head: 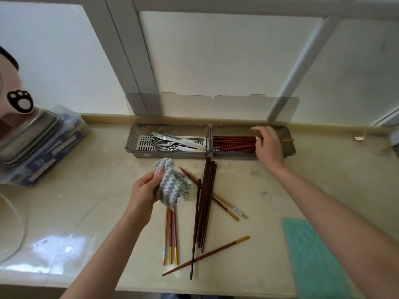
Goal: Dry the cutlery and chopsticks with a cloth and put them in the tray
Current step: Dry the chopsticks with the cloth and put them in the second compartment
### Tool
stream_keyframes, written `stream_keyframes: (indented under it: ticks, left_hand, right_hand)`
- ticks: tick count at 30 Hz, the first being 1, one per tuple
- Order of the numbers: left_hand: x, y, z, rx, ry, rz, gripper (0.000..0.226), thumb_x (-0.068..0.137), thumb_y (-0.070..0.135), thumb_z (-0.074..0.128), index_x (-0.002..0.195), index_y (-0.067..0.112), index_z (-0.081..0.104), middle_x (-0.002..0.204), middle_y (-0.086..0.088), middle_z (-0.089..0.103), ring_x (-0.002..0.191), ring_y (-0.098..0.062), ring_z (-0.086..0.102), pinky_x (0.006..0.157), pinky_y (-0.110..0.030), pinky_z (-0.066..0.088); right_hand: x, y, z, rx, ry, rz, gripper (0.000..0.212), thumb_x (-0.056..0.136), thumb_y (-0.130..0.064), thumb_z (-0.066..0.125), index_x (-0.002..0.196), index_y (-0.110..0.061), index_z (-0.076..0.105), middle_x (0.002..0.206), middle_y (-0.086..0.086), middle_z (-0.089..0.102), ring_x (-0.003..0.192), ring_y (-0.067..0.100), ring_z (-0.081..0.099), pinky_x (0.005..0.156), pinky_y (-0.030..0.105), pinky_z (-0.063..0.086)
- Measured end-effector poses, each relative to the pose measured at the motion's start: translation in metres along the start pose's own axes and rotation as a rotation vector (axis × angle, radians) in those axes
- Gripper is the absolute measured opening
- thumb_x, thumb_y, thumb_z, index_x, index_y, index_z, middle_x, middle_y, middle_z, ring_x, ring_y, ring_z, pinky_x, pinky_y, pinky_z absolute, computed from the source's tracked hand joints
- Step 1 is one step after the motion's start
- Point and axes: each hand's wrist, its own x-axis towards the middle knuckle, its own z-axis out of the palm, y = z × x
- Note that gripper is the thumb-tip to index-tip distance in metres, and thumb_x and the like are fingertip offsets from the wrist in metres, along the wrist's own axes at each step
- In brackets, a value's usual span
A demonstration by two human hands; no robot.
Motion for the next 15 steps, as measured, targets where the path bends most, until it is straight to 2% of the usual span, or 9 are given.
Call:
stream_keyframes:
  ticks: [2, 4, 6, 7, 9, 12, 13, 15]
  left_hand:
    - [0.001, 0.0, -0.007, -0.052, 0.0, -0.034, 0.027, 0.098, 0.021, 0.042, 0.096, 0.007, 0.065, 0.081, -0.006, 0.073, 0.072, -0.017, 0.069, 0.061, -0.026, 0.057]
    - [0.002, 0.0, -0.011, -0.129, -0.013, -0.066, 0.029, 0.1, 0.02, 0.036, 0.099, 0.008, 0.062, 0.084, -0.006, 0.073, 0.074, -0.016, 0.069, 0.062, -0.026, 0.058]
    - [0.002, 0.002, -0.009, -0.193, -0.015, -0.086, 0.029, 0.1, 0.016, 0.033, 0.099, 0.008, 0.061, 0.079, -0.002, 0.074, 0.07, -0.013, 0.07, 0.06, -0.023, 0.058]
    - [0.001, 0.003, -0.008, -0.214, -0.014, -0.09, 0.028, 0.1, 0.014, 0.033, 0.097, 0.008, 0.061, 0.076, 0.0, 0.074, 0.068, -0.011, 0.07, 0.059, -0.022, 0.057]
    - [0.001, 0.005, -0.007, -0.233, -0.015, -0.085, 0.028, 0.1, 0.013, 0.033, 0.094, 0.008, 0.06, 0.072, 0.001, 0.073, 0.065, -0.009, 0.069, 0.057, -0.021, 0.057]
    - [-0.001, 0.006, -0.008, -0.221, -0.035, -0.076, 0.029, 0.1, 0.014, 0.033, 0.093, 0.008, 0.06, 0.072, 0.001, 0.073, 0.065, -0.009, 0.07, 0.057, -0.021, 0.057]
    - [-0.001, 0.005, -0.008, -0.215, -0.042, -0.075, 0.029, 0.1, 0.014, 0.033, 0.094, 0.007, 0.06, 0.072, 0.001, 0.073, 0.065, -0.01, 0.07, 0.057, -0.021, 0.057]
    - [-0.002, 0.005, -0.006, -0.207, -0.053, -0.076, 0.029, 0.099, 0.013, 0.033, 0.093, 0.006, 0.06, 0.071, 0.0, 0.073, 0.064, -0.01, 0.069, 0.055, -0.021, 0.056]
  right_hand:
    - [-0.04, -0.012, 0.007, 0.019, 0.036, -0.107, 0.023, 0.09, -0.003, 0.051, 0.108, -0.012, 0.063, 0.104, 0.004, 0.062, 0.093, 0.018, 0.059, 0.083, 0.03, 0.05]
    - [-0.081, -0.021, 0.018, -0.02, -0.134, -0.116, 0.015, 0.091, -0.012, 0.054, 0.1, -0.018, 0.064, 0.096, -0.003, 0.063, 0.08, 0.013, 0.06, 0.069, 0.027, 0.049]
    - [-0.116, -0.025, 0.031, -0.077, -0.356, -0.067, 0.016, 0.089, -0.017, 0.056, 0.101, -0.022, 0.065, 0.099, -0.007, 0.062, 0.086, 0.012, 0.058, 0.073, 0.024, 0.044]
    - [-0.129, -0.025, 0.037, -0.1, -0.404, -0.055, 0.02, 0.087, -0.017, 0.057, 0.104, -0.023, 0.065, 0.103, -0.007, 0.06, 0.093, 0.012, 0.056, 0.077, 0.023, 0.044]
    - [-0.14, -0.025, 0.043, -0.094, -0.343, -0.02, 0.027, 0.084, -0.013, 0.059, 0.11, -0.02, 0.063, 0.11, -0.005, 0.056, 0.103, 0.014, 0.052, 0.081, 0.022, 0.042]
    - [-0.112, -0.021, 0.038, -0.037, -0.074, 0.055, 0.032, 0.086, -0.004, 0.058, 0.115, -0.015, 0.063, 0.119, 0.001, 0.055, 0.109, 0.018, 0.052, 0.087, 0.021, 0.042]
    - [-0.096, -0.019, 0.035, -0.042, -0.004, 0.038, 0.032, 0.088, -0.003, 0.055, 0.117, -0.014, 0.063, 0.123, 0.002, 0.055, 0.112, 0.02, 0.051, 0.092, 0.025, 0.044]
    - [-0.062, -0.017, 0.029, -0.099, 0.032, -0.004, 0.032, 0.09, -0.005, 0.052, 0.119, -0.014, 0.063, 0.129, 0.004, 0.056, 0.116, 0.023, 0.05, 0.098, 0.035, 0.042]
